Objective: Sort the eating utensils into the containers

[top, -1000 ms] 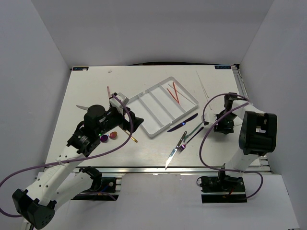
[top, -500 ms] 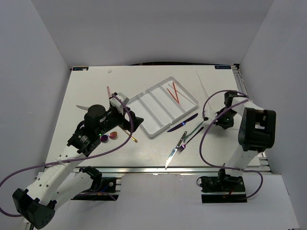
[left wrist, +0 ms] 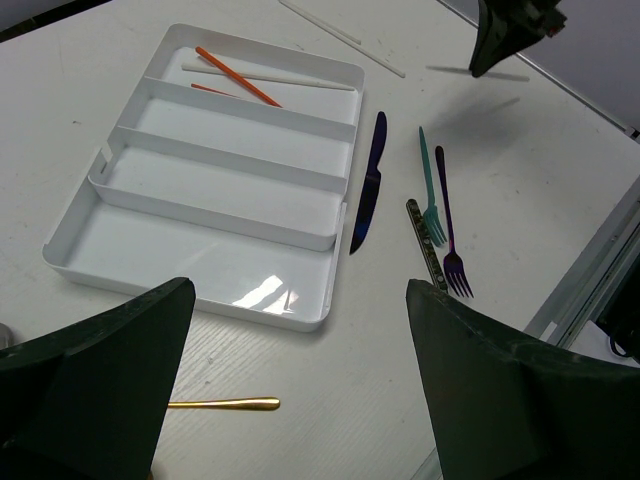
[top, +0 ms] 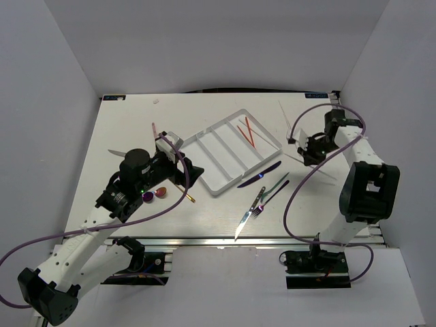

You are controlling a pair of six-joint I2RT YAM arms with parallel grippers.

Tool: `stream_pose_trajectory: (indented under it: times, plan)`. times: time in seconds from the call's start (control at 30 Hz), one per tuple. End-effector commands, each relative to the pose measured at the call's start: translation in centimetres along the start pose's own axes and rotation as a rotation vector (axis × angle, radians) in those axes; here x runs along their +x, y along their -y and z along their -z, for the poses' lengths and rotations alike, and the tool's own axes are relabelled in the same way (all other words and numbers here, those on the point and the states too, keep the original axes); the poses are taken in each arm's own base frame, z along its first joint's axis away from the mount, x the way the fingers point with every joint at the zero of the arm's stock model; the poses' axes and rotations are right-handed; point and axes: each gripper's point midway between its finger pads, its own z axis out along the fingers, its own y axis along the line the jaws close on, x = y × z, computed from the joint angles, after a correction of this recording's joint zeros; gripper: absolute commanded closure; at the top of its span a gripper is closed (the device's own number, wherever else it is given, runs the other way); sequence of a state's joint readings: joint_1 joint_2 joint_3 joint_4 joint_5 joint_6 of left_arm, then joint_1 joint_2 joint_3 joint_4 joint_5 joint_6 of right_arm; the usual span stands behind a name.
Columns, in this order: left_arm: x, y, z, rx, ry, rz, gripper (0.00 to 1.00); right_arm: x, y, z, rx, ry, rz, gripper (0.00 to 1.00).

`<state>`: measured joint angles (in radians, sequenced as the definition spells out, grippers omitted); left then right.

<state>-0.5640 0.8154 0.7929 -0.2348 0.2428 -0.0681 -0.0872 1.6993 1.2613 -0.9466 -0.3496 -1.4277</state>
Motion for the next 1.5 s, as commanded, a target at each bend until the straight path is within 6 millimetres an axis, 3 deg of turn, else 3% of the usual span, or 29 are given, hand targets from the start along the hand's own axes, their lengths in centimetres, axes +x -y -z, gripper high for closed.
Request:
stream_pose_trajectory:
  times: [0.0,0.03,0.07,0.2,0.23,0.3,0.33,0.37,0.43,0.47,0.6,0.63,0.67,0.77,0.87,1.0,1.07,1.2,1.3,1.4,1.43,1.47]
  plan:
    - [-0.5,-0.1,0.1,-0.005,0.021,-0.008,0.02,-7.7,-0.5,2.9,-0.016,0.241,-0.086,0.96]
    - [-0.5,-0.1,0.1,-0.006,0.020,-0.008,0.02,-8.8,-0.3,2.9,-0.015,0.266,-0.105,0.96]
    - [-0.4,-0.2,0.0,-0.008,0.018,-0.006,0.02,-11.6,0.0,2.7,-0.015,0.314,-0.138,0.96]
    - [-0.2,-0.5,-0.1,-0.021,0.012,-0.009,0.02,-17.3,0.5,1.4,-0.018,0.382,-0.285,0.97]
    - [0.0,-0.6,-0.1,-0.027,0.007,-0.009,0.02,-19.3,2.2,1.8,0.032,0.435,-0.274,0.97]
    - [0.0,-0.7,-0.1,-0.035,0.006,-0.012,0.02,-21.8,2.8,1.2,0.023,0.476,-0.370,0.95]
    - [0.1,-0.9,-0.2,-0.043,0.005,-0.013,0.02,-23.4,4.4,1.8,0.066,0.523,-0.366,0.95]
    - [0.1,-1.0,-0.2,-0.049,0.004,-0.013,0.02,-24.1,4.8,0.8,0.052,0.525,-0.389,0.95]
    - [0.3,-1.2,-0.3,-0.055,0.002,-0.013,0.02,-25.9,6.7,1.3,0.098,0.557,-0.406,0.95]
    - [0.4,-1.2,-0.3,-0.060,-0.004,-0.014,0.02,-26.0,7.5,0.3,0.115,0.538,-0.420,0.95]
    - [0.8,-1.6,-0.6,-0.072,-0.019,-0.014,0.02,-27.8,10.4,0.4,0.168,0.578,-0.441,0.95]
    - [0.9,-1.7,-0.6,-0.075,-0.022,-0.016,0.02,-27.7,11.0,-0.6,0.158,0.569,-0.463,0.95]
    - [1.0,-1.8,-0.7,-0.080,-0.024,-0.015,0.02,-28.3,11.9,0.0,0.178,0.582,-0.460,0.95]
    - [1.2,-1.9,-0.8,-0.089,-0.029,-0.020,0.02,-28.1,13.4,-1.2,0.206,0.565,-0.481,0.95]
    - [1.3,-2.1,-0.8,-0.097,-0.033,-0.020,0.02,-26.8,14.2,-3.1,0.239,0.519,-0.491,0.93]
    - [1.5,-2.3,-0.9,-0.102,-0.038,-0.019,0.02,-24.6,13.8,-5.3,0.245,0.456,-0.508,0.83]
    - [1.5,-2.2,-1.0,-0.099,-0.040,-0.022,0.02,-24.3,13.4,-5.4,0.240,0.447,-0.499,0.77]
    - [1.6,-2.1,-1.0,-0.094,-0.042,-0.020,0.02,-24.1,13.0,-4.3,0.265,0.446,-0.482,0.53]
    - [1.4,-2.2,-0.9,-0.097,-0.037,-0.019,0.02,-24.0,13.1,-2.2,0.296,0.464,-0.471,0.50]
    - [1.3,-2.1,-0.8,-0.094,-0.031,-0.022,0.02,-22.5,13.4,0.1,0.338,0.476,-0.492,0.50]
    - [1.2,-2.0,-0.8,-0.091,-0.030,-0.022,0.02,-20.4,13.6,-0.1,0.355,0.447,-0.530,0.50]
    - [1.1,-1.9,-0.8,-0.086,-0.027,-0.020,0.02,-19.5,13.9,0.1,0.376,0.441,-0.542,0.50]
